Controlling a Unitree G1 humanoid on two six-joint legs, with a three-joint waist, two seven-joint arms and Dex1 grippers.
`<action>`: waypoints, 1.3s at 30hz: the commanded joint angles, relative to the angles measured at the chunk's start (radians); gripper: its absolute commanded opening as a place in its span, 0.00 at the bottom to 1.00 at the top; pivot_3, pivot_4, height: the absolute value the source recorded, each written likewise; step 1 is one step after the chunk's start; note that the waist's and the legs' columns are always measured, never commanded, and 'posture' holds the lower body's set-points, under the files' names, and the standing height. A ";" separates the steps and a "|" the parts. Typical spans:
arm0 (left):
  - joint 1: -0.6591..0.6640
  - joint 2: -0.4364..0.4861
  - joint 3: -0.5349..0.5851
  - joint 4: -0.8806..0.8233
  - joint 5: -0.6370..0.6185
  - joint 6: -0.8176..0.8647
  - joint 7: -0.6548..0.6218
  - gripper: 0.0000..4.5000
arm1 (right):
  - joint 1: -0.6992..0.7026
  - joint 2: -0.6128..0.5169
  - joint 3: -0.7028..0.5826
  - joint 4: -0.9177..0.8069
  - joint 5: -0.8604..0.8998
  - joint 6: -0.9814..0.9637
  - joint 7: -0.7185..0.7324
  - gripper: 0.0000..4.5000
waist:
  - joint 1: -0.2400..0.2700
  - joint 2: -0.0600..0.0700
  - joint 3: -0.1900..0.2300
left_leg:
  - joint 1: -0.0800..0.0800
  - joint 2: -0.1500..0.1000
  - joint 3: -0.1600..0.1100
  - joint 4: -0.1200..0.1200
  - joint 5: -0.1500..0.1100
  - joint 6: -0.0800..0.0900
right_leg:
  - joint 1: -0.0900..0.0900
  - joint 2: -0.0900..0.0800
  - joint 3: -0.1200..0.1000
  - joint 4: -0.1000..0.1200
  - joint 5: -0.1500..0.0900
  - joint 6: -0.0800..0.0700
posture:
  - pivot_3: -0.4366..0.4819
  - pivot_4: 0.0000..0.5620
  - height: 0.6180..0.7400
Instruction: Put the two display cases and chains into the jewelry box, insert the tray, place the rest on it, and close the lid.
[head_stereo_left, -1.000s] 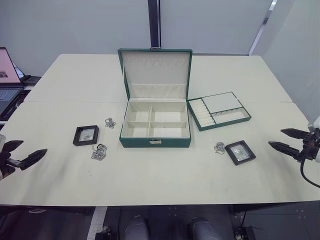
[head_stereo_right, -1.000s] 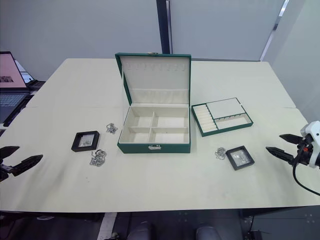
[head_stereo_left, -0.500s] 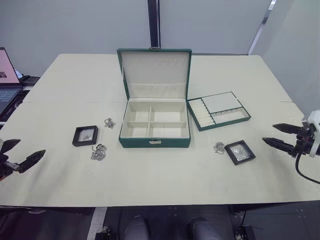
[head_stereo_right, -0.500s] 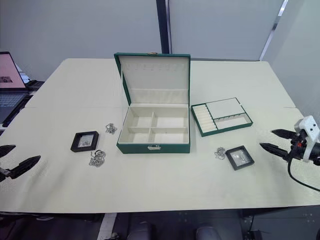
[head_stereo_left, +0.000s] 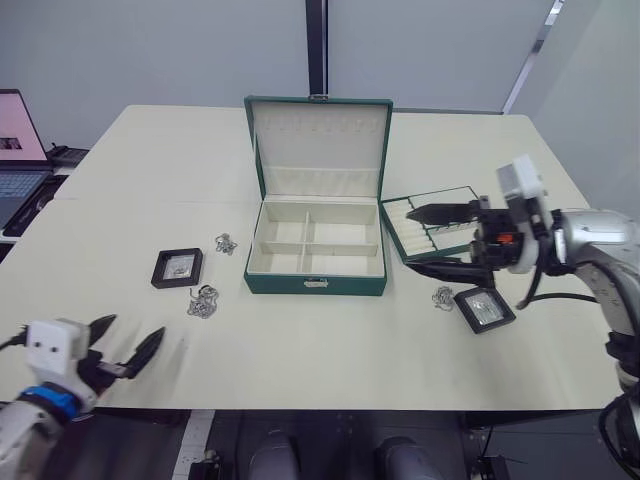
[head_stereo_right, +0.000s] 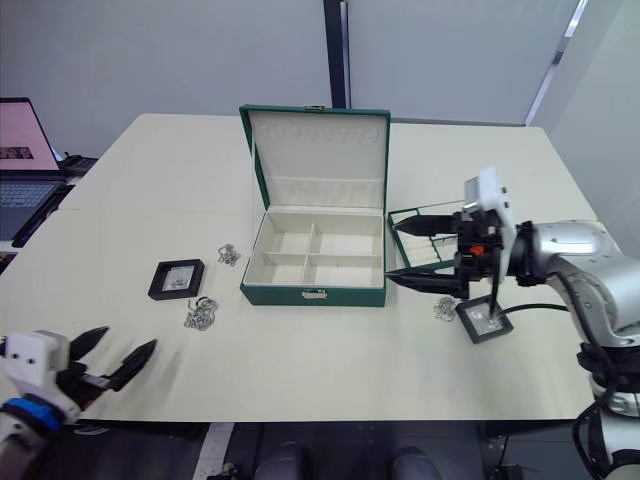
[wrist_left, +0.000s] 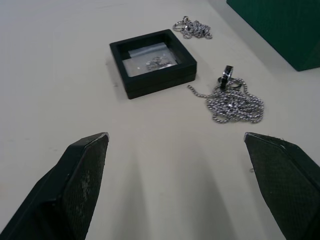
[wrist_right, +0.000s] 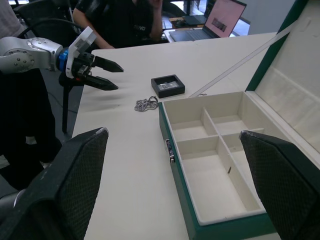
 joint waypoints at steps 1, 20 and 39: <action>-0.013 -0.076 -0.070 -0.084 0.050 -0.014 0.125 1.00 | -0.022 0.025 0.056 -0.008 -0.074 -0.061 -0.008 0.99 | -0.001 -0.001 0.000 | 0.000 0.000 0.000 0.000 0.000 0.000 | 0.000 0.000 0.000 0.000 0.000 0.000 | 0.48 0.27 1.00; -0.106 0.194 0.020 -0.024 -0.066 -0.004 -0.063 1.00 | -0.075 0.071 0.076 0.058 -0.115 -0.096 0.062 0.99 | -0.003 -0.001 0.001 | 0.001 0.002 0.000 0.000 0.002 -0.003 | -0.001 0.003 0.000 0.001 -0.001 -0.001 | 0.48 0.27 1.00; -0.886 0.581 -0.494 1.026 0.238 -0.323 -0.795 1.00 | 0.029 -0.006 0.004 -0.065 -0.108 -0.090 0.012 0.99 | -0.006 0.000 0.003 | -0.009 0.003 0.003 0.000 0.003 -0.004 | -0.017 0.004 0.001 0.009 -0.001 -0.002 | 0.48 0.27 1.00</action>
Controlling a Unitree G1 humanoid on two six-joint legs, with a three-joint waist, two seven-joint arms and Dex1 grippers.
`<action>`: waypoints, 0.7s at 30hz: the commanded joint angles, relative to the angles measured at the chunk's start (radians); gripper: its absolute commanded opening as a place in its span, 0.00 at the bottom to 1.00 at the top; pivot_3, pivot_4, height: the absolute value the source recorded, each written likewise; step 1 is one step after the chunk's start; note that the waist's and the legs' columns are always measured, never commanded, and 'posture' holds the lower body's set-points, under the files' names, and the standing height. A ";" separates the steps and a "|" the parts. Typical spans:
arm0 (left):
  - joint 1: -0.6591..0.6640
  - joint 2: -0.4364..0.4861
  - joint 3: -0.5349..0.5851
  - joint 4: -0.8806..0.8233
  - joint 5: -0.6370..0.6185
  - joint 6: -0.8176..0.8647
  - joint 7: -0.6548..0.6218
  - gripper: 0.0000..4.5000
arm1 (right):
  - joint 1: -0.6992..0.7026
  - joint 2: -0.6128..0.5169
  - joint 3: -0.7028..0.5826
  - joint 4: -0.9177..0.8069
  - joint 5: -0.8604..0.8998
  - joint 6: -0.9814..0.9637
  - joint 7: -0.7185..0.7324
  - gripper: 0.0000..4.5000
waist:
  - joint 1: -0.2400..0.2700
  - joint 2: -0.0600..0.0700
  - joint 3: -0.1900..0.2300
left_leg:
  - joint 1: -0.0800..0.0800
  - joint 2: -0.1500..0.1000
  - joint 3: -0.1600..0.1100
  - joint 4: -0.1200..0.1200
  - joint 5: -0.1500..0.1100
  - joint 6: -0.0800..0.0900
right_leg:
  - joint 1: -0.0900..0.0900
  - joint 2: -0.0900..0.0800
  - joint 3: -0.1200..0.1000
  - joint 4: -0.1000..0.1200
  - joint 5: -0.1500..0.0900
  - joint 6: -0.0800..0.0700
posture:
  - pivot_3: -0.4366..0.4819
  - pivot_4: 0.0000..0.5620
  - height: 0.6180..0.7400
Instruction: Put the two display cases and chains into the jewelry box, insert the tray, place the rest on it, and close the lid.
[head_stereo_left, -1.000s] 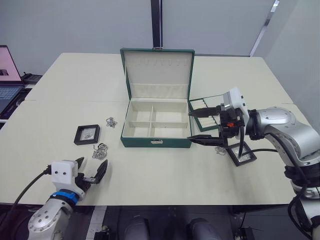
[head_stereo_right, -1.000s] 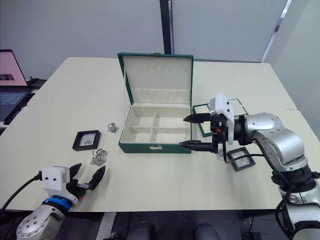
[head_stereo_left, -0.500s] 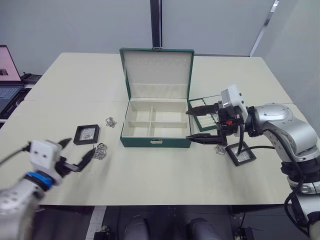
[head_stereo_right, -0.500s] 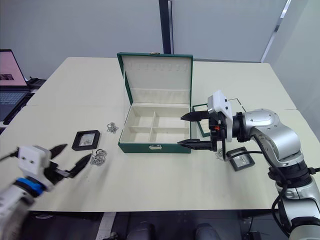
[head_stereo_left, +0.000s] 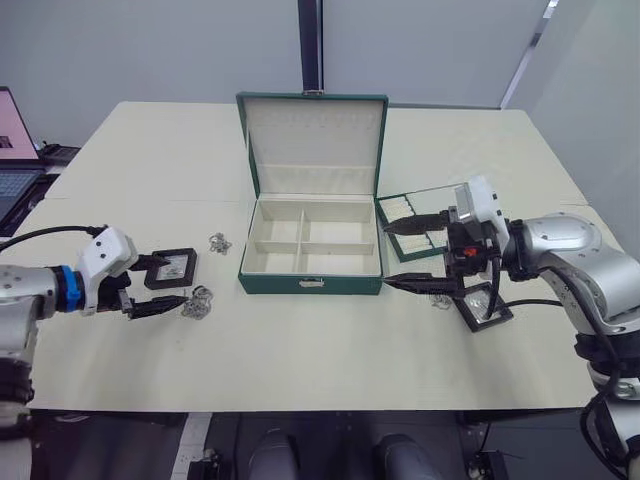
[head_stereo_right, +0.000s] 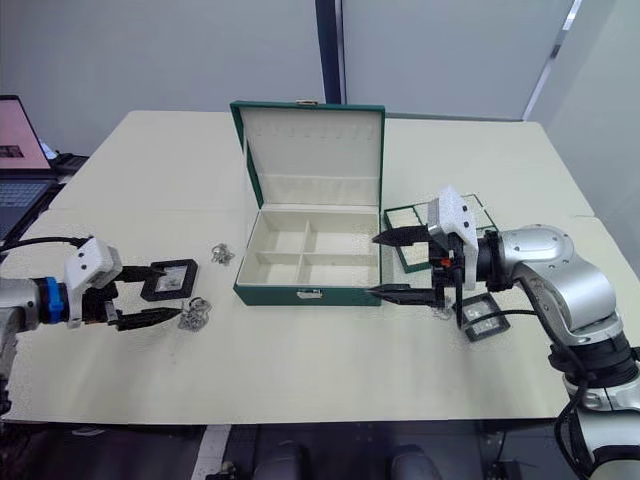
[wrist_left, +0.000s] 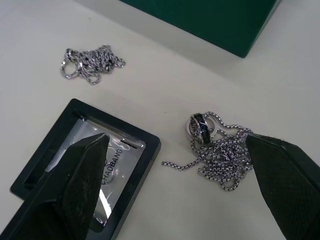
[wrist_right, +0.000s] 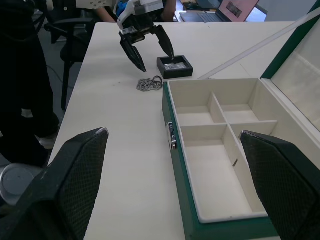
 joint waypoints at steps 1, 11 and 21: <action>-0.086 0.016 -0.035 0.132 0.054 -0.054 -0.059 1.00 | 0.011 -0.020 -0.055 -0.072 0.023 0.014 -0.029 0.99 | -0.003 0.000 0.000 | 0.000 0.001 0.001 0.000 0.000 0.000 | -0.001 0.000 0.000 0.000 0.000 0.000 | 0.48 0.27 1.00; -0.267 0.010 -0.109 0.346 0.171 -0.138 -0.112 1.00 | 0.074 -0.041 -0.101 -0.146 0.056 0.059 -0.080 0.99 | 0.000 0.000 0.000 | -0.001 0.001 0.000 0.000 0.000 0.000 | -0.001 0.000 -0.001 0.001 0.000 0.000 | 0.48 0.27 1.00; -0.298 0.002 -0.124 0.401 0.221 -0.192 -0.089 0.66 | 0.081 -0.052 -0.103 -0.167 0.076 0.072 -0.097 1.00 | 0.000 0.000 0.000 | -0.001 0.002 0.000 0.000 0.000 0.000 | -0.001 0.000 -0.001 0.001 0.000 0.000 | 0.48 0.27 1.00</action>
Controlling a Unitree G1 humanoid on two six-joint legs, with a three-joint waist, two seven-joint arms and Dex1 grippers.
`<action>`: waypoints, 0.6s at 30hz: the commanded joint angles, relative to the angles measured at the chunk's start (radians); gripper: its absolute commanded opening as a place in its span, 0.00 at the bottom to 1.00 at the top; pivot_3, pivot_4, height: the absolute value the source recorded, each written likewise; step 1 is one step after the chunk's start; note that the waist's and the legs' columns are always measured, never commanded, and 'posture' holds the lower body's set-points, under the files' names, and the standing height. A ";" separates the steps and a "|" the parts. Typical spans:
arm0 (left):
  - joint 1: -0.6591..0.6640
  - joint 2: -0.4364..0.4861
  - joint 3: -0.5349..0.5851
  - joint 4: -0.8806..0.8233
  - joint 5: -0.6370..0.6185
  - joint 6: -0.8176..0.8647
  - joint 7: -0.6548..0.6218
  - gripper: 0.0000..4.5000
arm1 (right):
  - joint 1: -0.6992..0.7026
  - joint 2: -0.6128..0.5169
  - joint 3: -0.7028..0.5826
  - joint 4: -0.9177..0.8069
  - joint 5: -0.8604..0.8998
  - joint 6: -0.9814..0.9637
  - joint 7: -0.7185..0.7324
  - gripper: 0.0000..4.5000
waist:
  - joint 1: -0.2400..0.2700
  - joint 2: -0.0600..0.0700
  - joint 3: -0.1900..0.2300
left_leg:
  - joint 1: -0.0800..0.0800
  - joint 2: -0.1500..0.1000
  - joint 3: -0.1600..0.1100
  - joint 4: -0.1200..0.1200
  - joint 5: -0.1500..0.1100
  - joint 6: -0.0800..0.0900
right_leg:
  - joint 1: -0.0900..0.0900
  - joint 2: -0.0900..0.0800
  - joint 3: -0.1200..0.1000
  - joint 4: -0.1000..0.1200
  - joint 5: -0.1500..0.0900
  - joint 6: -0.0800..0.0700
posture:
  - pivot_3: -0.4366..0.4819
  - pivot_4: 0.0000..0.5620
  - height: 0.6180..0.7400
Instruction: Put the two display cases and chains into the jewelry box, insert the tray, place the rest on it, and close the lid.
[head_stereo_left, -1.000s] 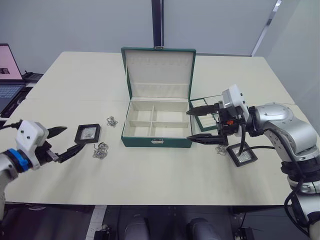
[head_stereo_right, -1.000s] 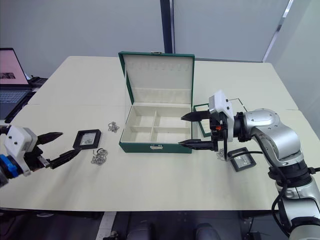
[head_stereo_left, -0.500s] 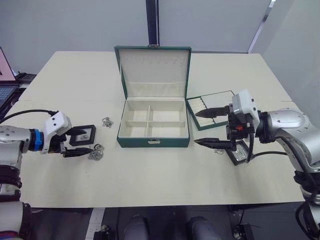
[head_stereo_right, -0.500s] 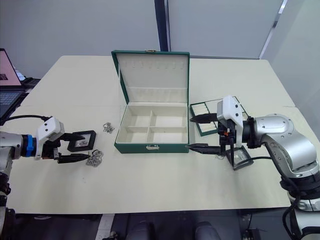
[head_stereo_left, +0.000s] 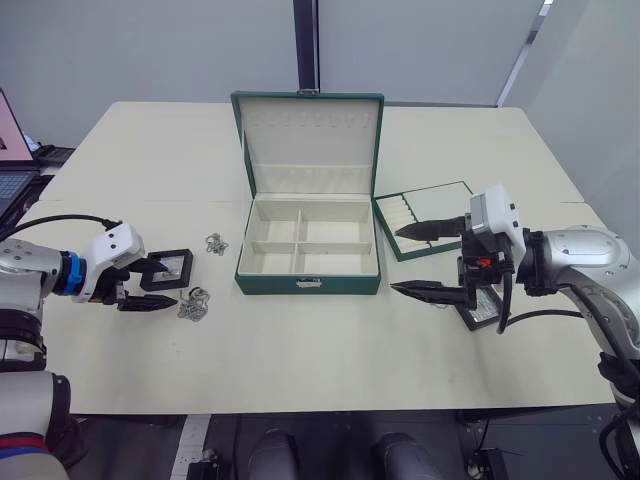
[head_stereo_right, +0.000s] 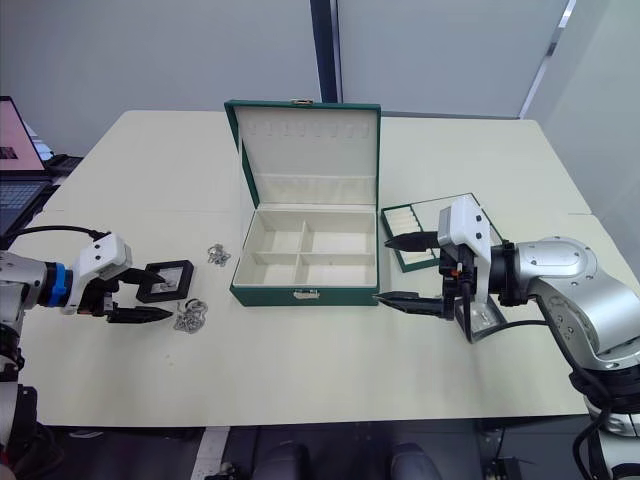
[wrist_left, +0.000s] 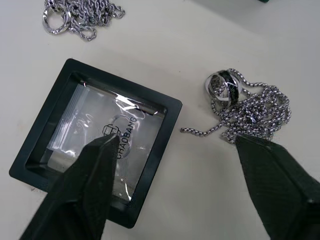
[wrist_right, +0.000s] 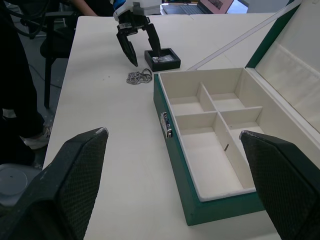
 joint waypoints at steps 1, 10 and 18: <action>-0.024 0.010 0.003 0.006 0.015 -0.023 0.005 0.66 | 0.001 -0.015 -0.041 -0.037 0.031 0.001 -0.002 1.00 | 0.000 0.000 0.000 | 0.000 0.000 0.000 0.000 0.000 0.000 | 0.000 0.000 0.000 0.000 0.000 0.000 | 0.48 0.27 1.00; -0.018 -0.003 0.010 0.005 0.018 -0.016 0.036 0.66 | -0.007 -0.014 -0.022 -0.046 0.049 0.010 -0.004 1.00 | 0.001 0.000 0.000 | 0.000 0.000 0.000 0.000 0.000 0.000 | 0.000 0.000 0.000 0.000 0.000 0.000 | 0.48 0.27 1.00; -0.012 -0.016 0.010 0.019 0.024 -0.020 0.084 0.46 | -0.013 -0.021 -0.014 -0.026 0.032 -0.001 0.009 1.00 | 0.001 0.000 0.000 | 0.000 0.000 0.000 0.001 0.000 0.000 | 0.000 0.000 0.000 0.001 0.000 0.000 | 0.48 0.27 1.00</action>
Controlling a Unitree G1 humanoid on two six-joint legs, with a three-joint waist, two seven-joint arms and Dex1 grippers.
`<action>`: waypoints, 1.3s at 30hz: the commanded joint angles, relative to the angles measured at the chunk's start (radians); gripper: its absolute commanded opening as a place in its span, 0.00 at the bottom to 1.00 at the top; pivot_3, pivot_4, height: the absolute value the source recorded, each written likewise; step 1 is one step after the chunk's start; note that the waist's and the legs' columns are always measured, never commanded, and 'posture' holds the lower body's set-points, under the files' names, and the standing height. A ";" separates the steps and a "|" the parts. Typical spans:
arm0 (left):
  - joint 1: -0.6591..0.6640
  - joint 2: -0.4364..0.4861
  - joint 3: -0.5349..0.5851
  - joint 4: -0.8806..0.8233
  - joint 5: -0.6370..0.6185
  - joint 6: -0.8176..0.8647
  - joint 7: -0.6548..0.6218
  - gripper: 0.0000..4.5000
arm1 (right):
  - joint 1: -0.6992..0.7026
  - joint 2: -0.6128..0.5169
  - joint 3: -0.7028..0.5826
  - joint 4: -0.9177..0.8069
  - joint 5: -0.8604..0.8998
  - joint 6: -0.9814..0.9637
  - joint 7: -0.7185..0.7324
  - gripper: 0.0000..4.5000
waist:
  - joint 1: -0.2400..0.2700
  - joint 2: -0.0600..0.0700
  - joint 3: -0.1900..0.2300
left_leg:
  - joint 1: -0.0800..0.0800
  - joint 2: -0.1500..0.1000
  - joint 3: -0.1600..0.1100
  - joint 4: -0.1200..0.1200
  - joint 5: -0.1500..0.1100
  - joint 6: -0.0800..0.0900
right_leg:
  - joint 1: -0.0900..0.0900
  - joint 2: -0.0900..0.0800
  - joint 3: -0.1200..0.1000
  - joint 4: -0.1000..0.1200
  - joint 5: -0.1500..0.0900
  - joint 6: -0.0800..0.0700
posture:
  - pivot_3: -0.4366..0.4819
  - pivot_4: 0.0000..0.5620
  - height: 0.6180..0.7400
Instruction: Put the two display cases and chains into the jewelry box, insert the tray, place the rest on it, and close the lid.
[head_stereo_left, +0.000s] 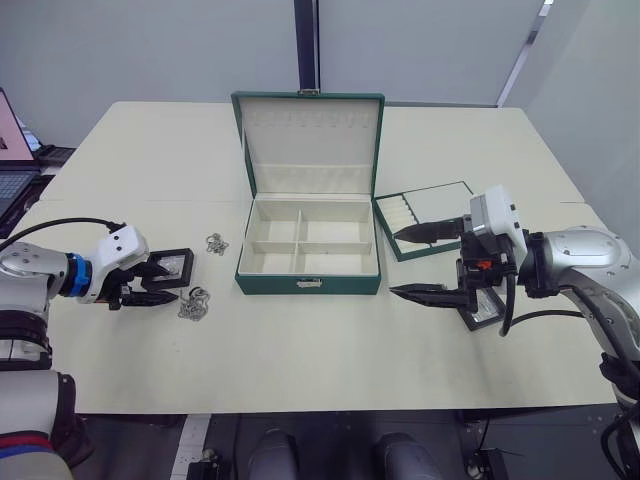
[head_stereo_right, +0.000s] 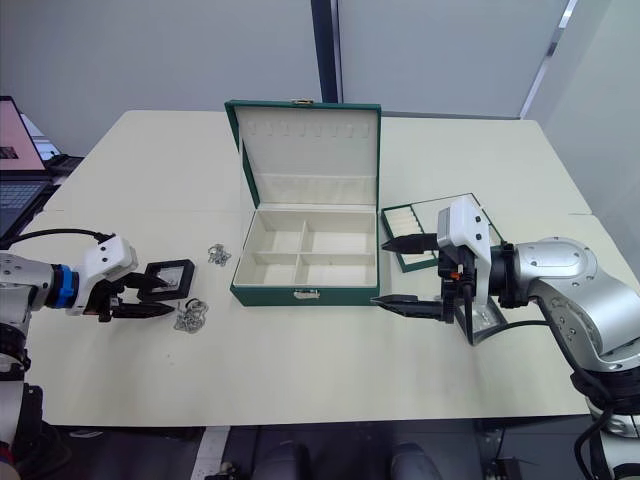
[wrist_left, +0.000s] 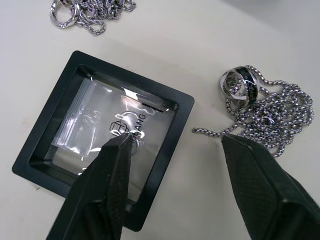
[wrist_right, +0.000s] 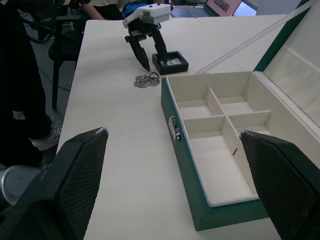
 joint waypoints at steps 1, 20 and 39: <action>-0.014 0.003 0.010 0.013 0.007 -0.002 0.017 0.39 | -0.012 -0.016 -0.015 -0.013 0.002 -0.014 0.009 1.00 | 0.000 0.000 0.000 | 0.000 0.000 0.000 0.000 0.000 0.000 | 0.000 0.000 0.000 0.000 0.000 0.000 | 0.48 0.27 1.00; -0.014 0.022 0.031 0.020 -0.007 -0.002 0.050 0.01 | -0.043 -0.007 -0.047 0.006 0.052 -0.015 0.016 1.00 | 0.000 0.000 0.000 | 0.000 0.000 0.000 0.001 0.000 0.000 | 0.000 0.000 0.000 0.001 0.000 0.000 | 0.48 0.27 1.00; -0.061 0.058 0.047 -0.066 -0.023 0.002 0.018 0.01 | -0.088 0.024 -0.074 0.011 0.126 -0.002 -0.010 1.00 | 0.001 0.000 0.000 | 0.000 0.001 0.000 0.006 0.000 0.000 | 0.000 0.000 -0.001 0.001 0.000 0.000 | 0.48 0.27 1.00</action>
